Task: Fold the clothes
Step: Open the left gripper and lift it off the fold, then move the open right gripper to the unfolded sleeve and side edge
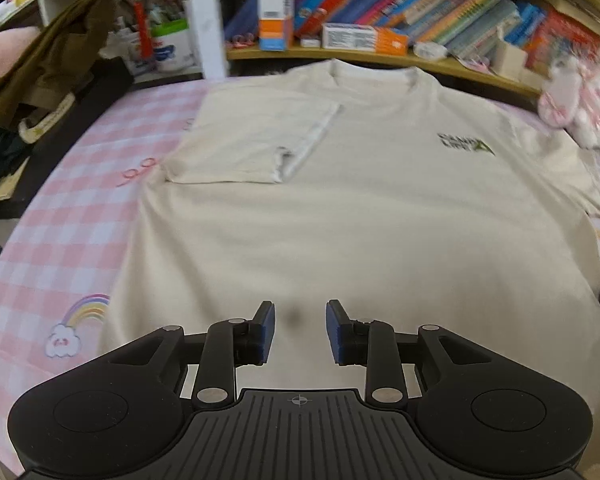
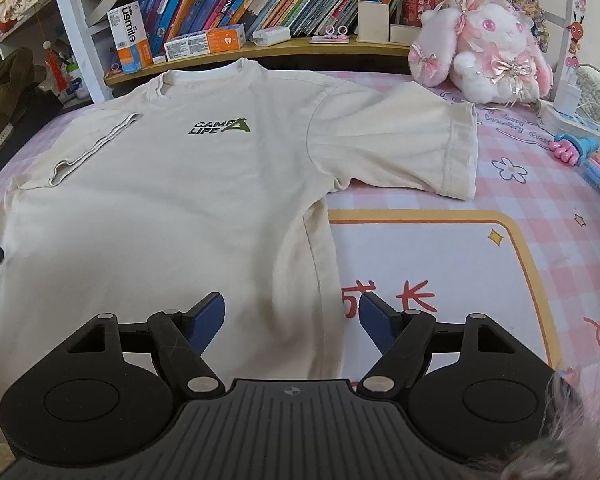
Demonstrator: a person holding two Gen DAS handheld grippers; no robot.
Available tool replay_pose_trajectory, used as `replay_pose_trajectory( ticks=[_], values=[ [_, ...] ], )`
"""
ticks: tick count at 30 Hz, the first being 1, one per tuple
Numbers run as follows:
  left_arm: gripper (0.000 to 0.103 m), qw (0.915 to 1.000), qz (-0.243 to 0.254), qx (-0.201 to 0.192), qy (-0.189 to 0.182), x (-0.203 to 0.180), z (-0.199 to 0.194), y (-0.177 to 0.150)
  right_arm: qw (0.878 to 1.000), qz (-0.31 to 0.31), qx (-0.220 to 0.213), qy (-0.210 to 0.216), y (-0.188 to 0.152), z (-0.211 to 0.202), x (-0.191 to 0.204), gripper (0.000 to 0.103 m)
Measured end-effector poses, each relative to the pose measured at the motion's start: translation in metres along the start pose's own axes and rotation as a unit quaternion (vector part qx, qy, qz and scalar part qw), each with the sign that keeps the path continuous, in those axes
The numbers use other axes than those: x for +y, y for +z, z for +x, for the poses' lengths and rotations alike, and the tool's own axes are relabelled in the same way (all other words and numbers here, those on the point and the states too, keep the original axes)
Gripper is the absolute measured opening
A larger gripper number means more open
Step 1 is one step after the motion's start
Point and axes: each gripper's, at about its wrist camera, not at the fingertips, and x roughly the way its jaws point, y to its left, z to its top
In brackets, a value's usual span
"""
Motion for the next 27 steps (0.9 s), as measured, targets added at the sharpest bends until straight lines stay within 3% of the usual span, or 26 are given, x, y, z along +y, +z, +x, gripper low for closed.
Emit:
replay_pose_trajectory(
  ticks=[4, 11, 27],
  values=[
    [0.052, 0.9999, 0.008, -0.015, -0.003, 0.001, -0.008, -0.003, 1.0, 0.02, 0.0, -0.005, -0.005, -0.001, 0.001, 0.073],
    [0.077, 0.9992, 0.011, -0.038, -0.01, 0.01, -0.023, -0.016, 0.999, 0.025, -0.009, -0.025, -0.013, -0.014, 0.02, 0.073],
    [0.082, 0.9971, -0.006, -0.038, -0.066, 0.039, -0.03, -0.053, 0.995, 0.036, -0.016, -0.092, -0.05, -0.063, 0.058, 0.075]
  ],
)
